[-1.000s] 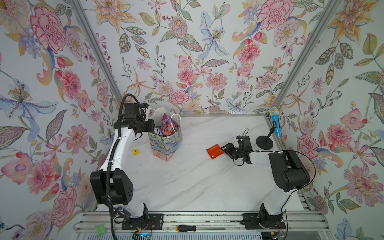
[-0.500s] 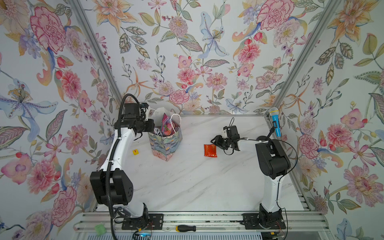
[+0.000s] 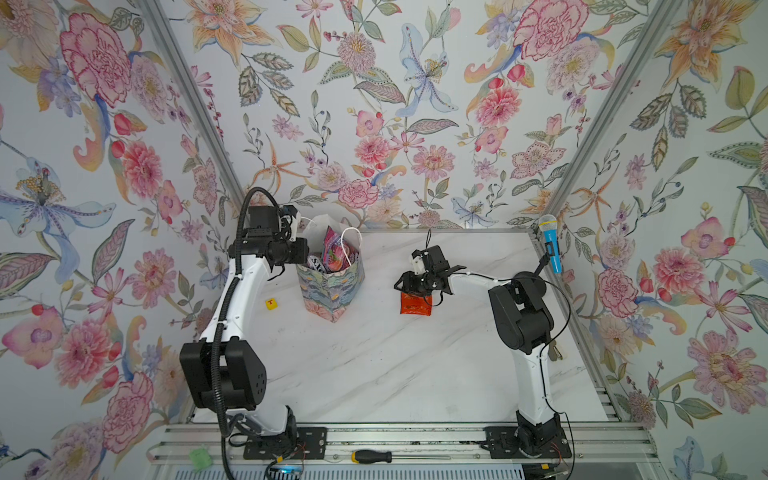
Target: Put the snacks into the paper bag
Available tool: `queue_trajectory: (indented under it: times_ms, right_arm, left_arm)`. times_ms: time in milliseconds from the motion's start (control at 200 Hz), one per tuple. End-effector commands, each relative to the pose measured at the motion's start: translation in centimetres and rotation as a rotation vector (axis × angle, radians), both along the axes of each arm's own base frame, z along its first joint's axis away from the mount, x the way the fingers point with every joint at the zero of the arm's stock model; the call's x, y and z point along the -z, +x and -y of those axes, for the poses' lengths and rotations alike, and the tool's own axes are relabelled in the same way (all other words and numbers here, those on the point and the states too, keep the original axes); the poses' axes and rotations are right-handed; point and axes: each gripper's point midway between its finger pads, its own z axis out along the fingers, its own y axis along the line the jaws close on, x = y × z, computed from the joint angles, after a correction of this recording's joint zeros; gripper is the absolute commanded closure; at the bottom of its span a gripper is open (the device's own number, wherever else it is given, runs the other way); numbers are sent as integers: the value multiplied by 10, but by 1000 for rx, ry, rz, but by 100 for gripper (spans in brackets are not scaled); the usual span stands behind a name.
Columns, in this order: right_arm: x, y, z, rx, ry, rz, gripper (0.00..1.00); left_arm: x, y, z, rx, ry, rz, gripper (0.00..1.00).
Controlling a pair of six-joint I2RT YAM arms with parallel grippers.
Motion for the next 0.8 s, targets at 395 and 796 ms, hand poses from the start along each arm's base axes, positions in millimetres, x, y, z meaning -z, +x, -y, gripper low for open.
queue_trajectory:
  times_ms: [395, 796]
  right_arm:
    - [-34, -31, 103, 206, -40, 35, 52]
    - [10, -57, 95, 222, 30, -95, 54]
  left_arm:
    - [-2, -7, -3, 0, -2, -2, 78]
    - [-2, -7, -3, 1, -4, -1, 78]
